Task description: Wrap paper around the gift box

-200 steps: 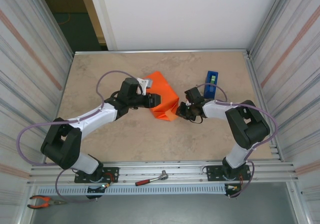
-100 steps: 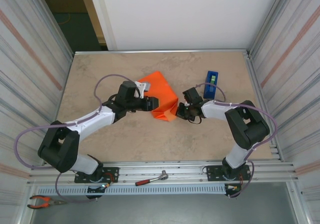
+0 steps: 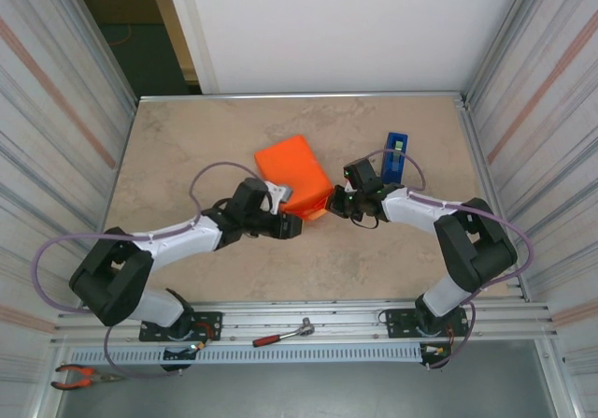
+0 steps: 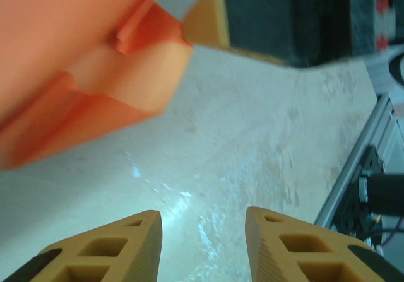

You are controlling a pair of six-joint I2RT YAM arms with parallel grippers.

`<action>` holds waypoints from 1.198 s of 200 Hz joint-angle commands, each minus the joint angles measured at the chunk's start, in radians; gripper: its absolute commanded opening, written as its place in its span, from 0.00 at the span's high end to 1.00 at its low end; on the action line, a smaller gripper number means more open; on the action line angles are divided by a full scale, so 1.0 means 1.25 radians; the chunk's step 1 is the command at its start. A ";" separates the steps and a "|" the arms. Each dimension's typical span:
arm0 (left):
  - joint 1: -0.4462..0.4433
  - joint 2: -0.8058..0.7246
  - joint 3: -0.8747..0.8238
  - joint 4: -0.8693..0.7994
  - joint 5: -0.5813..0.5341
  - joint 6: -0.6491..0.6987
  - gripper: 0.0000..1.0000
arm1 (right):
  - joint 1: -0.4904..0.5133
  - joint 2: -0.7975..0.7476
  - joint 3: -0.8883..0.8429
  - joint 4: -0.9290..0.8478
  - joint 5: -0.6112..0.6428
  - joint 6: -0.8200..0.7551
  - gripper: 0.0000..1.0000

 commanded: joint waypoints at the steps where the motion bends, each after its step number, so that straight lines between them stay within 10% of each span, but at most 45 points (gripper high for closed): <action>1: -0.056 -0.007 -0.011 0.039 -0.017 0.030 0.62 | 0.001 -0.014 0.022 0.006 -0.021 0.021 1.00; 75: -0.137 0.179 0.029 0.184 -0.076 0.010 0.72 | 0.002 -0.017 0.011 0.019 -0.027 0.034 1.00; 162: -0.113 0.281 0.121 0.137 -0.361 0.046 0.79 | -0.001 -0.029 -0.004 0.024 -0.044 0.040 1.00; 197: -0.083 0.253 0.116 0.127 -0.372 0.055 0.79 | -0.033 -0.101 -0.059 0.015 -0.023 0.044 0.62; 239: -0.064 0.223 0.115 0.121 -0.355 0.062 0.79 | -0.052 -0.090 -0.134 0.088 -0.049 0.047 0.85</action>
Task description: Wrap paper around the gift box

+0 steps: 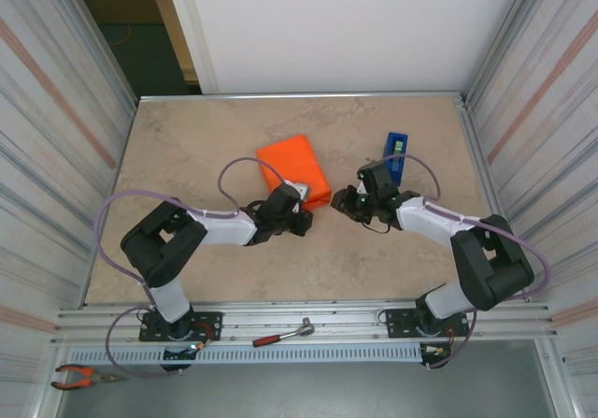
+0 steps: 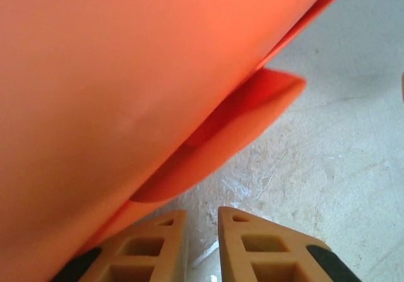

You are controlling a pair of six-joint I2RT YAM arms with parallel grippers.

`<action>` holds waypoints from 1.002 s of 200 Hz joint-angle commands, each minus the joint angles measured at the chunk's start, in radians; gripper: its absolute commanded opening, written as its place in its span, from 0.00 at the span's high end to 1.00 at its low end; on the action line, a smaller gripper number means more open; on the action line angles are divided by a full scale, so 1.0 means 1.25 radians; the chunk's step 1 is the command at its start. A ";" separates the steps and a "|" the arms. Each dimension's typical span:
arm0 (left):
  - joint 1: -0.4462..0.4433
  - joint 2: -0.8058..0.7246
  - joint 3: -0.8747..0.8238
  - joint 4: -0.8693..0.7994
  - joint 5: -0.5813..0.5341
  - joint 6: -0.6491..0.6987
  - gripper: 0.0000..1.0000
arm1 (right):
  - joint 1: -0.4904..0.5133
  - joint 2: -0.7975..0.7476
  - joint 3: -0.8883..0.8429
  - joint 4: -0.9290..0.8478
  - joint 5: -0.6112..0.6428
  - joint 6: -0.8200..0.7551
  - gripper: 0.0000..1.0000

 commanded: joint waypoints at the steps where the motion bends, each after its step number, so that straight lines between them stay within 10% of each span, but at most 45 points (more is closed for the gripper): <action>1: 0.010 -0.039 0.011 -0.010 -0.013 0.019 0.79 | 0.002 0.017 -0.038 0.046 -0.017 0.005 0.86; 17: 0.012 -0.045 0.014 -0.012 -0.007 0.020 0.79 | 0.017 0.056 -0.042 0.092 -0.024 0.007 1.00; 101: 0.034 -0.125 0.018 -0.067 0.028 0.035 0.77 | 0.080 0.250 0.080 0.202 -0.046 0.042 1.00; 200: 0.157 -0.188 0.161 -0.396 0.184 0.260 0.34 | 0.080 0.266 0.118 0.188 -0.071 0.040 1.00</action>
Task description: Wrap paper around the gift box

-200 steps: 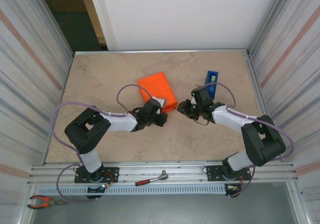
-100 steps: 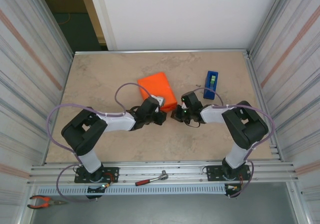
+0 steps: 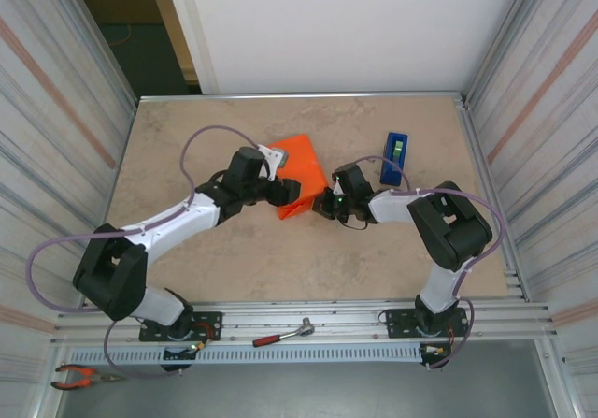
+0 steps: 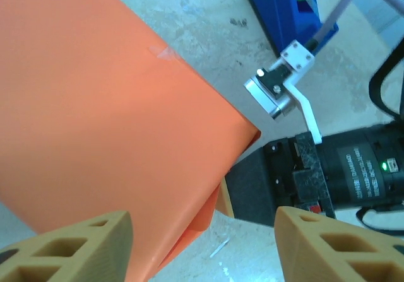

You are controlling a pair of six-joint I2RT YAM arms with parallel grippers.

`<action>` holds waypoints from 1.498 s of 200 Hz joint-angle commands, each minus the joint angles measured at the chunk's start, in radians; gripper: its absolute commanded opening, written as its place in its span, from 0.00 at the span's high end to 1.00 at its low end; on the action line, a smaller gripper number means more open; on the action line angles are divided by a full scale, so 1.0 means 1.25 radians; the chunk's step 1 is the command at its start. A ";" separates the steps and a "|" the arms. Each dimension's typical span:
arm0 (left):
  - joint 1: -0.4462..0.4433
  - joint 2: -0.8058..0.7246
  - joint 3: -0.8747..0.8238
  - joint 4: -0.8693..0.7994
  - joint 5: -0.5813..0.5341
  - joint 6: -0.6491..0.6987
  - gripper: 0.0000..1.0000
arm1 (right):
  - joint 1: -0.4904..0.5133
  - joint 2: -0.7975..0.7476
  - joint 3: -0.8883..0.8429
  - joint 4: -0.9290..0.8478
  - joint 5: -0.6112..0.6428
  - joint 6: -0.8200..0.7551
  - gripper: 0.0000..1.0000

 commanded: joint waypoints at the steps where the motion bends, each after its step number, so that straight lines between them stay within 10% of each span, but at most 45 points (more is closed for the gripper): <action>1: -0.003 0.040 0.049 -0.140 0.027 0.103 0.34 | 0.006 0.014 0.031 0.001 -0.021 0.014 1.00; 124: -0.121 0.148 0.083 -0.142 -0.357 0.419 0.15 | 0.005 0.017 0.046 -0.005 -0.034 0.015 1.00; 179: -0.122 0.217 0.094 -0.107 -0.373 0.438 0.15 | 0.009 0.011 0.047 -0.015 -0.037 0.014 1.00; 239: -0.122 0.251 0.089 -0.093 -0.363 0.428 0.41 | 0.004 0.007 0.062 -0.049 -0.036 0.001 1.00; 299: -0.119 0.175 0.101 -0.095 -0.309 0.404 0.32 | -0.025 0.020 0.107 -0.077 -0.054 -0.017 1.00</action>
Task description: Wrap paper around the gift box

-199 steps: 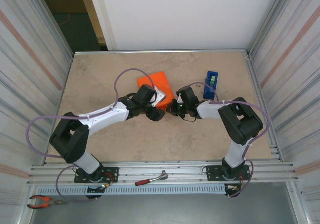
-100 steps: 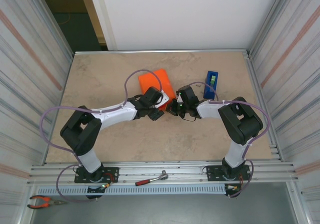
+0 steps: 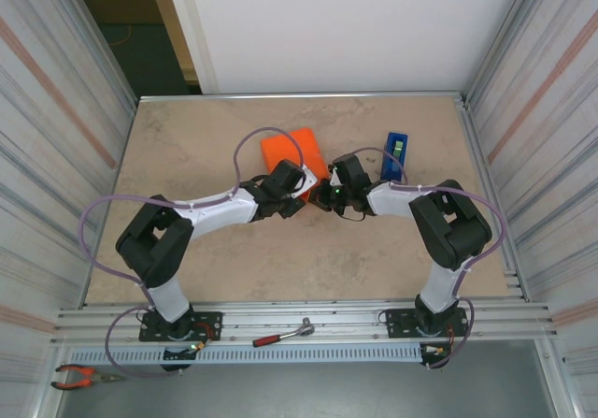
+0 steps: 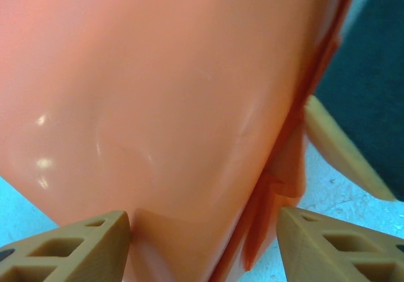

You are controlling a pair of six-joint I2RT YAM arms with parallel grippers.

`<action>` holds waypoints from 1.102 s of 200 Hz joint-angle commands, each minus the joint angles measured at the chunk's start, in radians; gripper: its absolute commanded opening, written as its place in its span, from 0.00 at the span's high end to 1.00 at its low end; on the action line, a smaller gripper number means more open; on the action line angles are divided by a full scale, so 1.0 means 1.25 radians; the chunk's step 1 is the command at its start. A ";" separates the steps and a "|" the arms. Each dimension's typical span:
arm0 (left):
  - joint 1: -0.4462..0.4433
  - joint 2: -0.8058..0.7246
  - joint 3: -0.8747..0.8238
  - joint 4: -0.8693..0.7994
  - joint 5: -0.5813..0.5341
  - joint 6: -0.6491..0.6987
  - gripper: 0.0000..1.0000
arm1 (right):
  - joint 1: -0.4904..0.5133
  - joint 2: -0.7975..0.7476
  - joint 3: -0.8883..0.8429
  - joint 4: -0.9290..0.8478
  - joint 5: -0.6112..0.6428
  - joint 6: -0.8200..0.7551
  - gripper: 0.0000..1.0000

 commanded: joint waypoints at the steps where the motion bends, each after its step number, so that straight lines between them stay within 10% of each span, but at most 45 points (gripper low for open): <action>1: 0.003 -0.042 0.006 -0.028 0.068 -0.020 0.31 | -0.014 0.015 0.031 -0.027 -0.021 -0.014 1.00; 97: 0.173 -0.276 -0.049 -0.012 0.204 -0.080 0.02 | -0.040 0.056 0.082 -0.055 -0.058 -0.028 1.00; 139: 0.146 -0.225 -0.044 0.007 0.240 -0.004 0.01 | -0.024 0.078 0.104 -0.060 -0.047 -0.026 1.00; 220: 0.023 -0.032 -0.011 0.102 0.040 0.182 0.01 | -0.028 0.096 0.110 -0.049 -0.066 -0.036 1.00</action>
